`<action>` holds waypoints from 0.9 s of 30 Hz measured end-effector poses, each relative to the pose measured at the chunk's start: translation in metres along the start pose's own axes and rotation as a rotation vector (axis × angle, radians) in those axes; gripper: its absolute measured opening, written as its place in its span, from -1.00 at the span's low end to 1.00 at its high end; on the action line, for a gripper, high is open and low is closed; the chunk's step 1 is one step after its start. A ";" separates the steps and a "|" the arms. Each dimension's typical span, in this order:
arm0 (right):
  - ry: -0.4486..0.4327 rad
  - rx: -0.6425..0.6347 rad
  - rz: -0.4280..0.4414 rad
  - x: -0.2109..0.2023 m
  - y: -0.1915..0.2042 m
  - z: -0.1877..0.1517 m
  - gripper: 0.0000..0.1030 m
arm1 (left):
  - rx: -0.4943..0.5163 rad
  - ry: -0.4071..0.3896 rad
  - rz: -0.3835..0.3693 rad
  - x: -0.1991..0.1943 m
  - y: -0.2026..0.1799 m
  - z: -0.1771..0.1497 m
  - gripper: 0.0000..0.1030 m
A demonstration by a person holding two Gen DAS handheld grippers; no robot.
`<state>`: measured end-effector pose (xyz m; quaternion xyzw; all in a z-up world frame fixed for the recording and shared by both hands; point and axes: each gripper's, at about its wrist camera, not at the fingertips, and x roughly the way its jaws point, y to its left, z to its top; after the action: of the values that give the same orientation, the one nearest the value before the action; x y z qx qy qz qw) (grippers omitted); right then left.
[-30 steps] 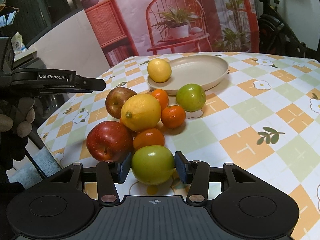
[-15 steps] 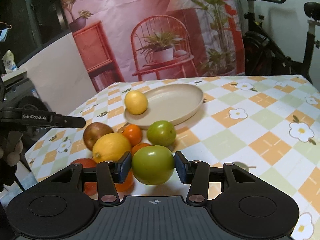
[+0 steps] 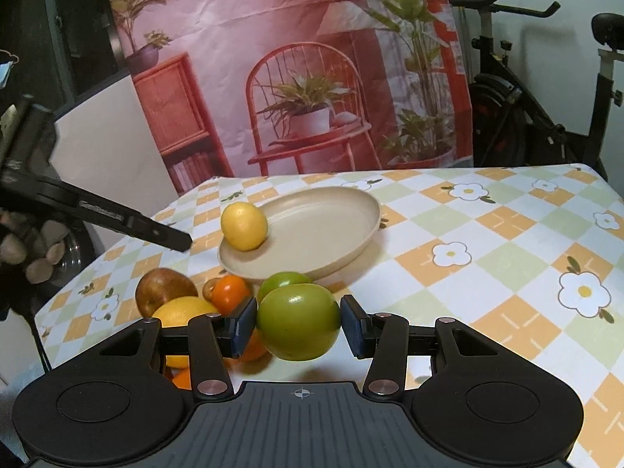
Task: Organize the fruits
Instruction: 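Grasp the green apple with the right gripper while the left gripper grasps the small brown fruit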
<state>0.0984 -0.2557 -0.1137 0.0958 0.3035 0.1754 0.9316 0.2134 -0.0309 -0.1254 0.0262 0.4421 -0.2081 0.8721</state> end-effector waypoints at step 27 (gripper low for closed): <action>0.015 0.048 -0.013 0.011 -0.019 0.002 -0.15 | -0.047 0.219 -0.142 0.058 0.025 0.005 -0.51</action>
<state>0.1132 -0.2694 -0.1231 0.1148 0.3153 0.1627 0.9279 0.2570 -0.0291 -0.1711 -0.0032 0.5402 -0.2548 0.8020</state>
